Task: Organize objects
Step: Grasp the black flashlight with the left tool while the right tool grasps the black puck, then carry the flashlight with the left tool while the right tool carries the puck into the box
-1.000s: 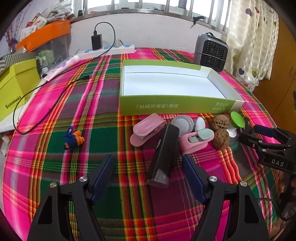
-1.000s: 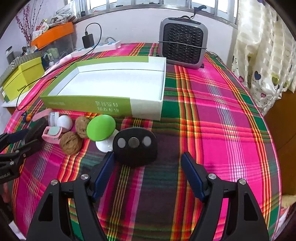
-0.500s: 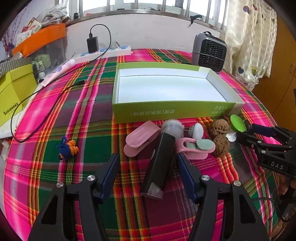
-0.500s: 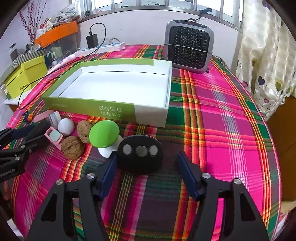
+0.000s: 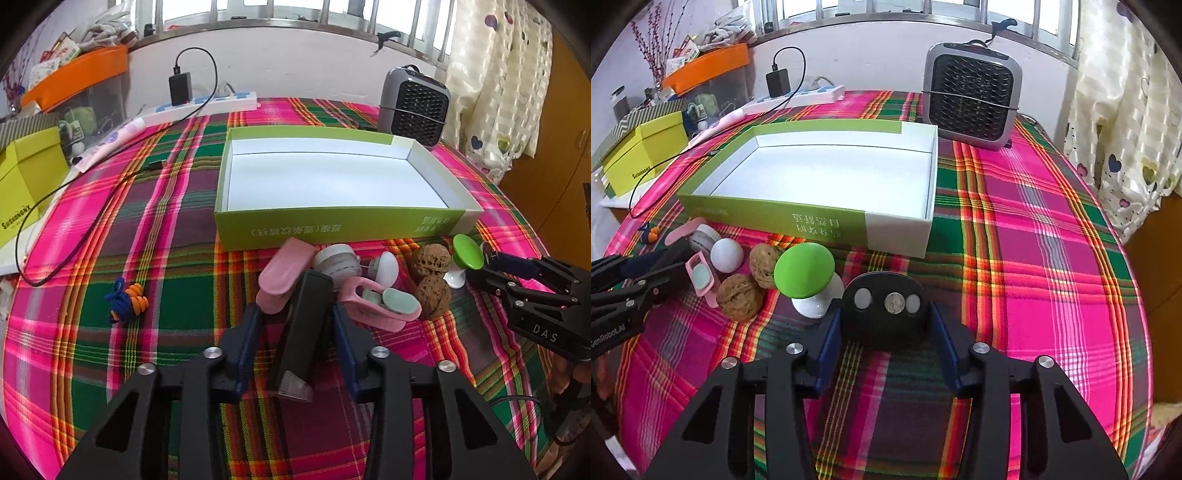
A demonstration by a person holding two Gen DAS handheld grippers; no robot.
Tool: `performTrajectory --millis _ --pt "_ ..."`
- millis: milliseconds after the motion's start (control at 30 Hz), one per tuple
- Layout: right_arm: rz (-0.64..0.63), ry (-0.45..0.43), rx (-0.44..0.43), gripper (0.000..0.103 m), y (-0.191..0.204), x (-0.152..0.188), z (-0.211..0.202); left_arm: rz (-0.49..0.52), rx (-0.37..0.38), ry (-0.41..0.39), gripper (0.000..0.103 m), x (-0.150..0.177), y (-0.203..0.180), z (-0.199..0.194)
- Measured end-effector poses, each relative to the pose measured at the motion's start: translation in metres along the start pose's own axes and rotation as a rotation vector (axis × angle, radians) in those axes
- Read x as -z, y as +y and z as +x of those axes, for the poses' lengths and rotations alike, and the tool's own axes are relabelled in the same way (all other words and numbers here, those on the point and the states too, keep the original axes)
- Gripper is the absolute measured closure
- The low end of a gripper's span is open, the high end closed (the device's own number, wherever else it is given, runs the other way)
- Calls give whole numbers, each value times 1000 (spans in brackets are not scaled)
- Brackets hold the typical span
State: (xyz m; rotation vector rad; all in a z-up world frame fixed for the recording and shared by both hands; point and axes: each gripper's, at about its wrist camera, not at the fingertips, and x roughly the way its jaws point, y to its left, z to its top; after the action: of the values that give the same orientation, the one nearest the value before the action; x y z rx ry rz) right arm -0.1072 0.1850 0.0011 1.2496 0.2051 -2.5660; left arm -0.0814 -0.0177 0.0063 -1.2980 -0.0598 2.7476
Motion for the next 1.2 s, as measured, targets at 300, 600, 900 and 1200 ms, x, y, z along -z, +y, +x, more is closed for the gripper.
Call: performTrajectory --millis 300,600,900,1200 --pt "6 -2 -4 56 0 2 -2 4 2 -5 80 1 -1 -3" --pt "10 -4 -9 56 2 4 -4 -6 1 -16 82 1 1 -7" --pt "12 -6 -13 56 3 6 -6 -11 -1 -20 82 2 2 -8" --pt "14 -22 -27 56 3 3 -13 -10 10 -41 82 -3 2 -17"
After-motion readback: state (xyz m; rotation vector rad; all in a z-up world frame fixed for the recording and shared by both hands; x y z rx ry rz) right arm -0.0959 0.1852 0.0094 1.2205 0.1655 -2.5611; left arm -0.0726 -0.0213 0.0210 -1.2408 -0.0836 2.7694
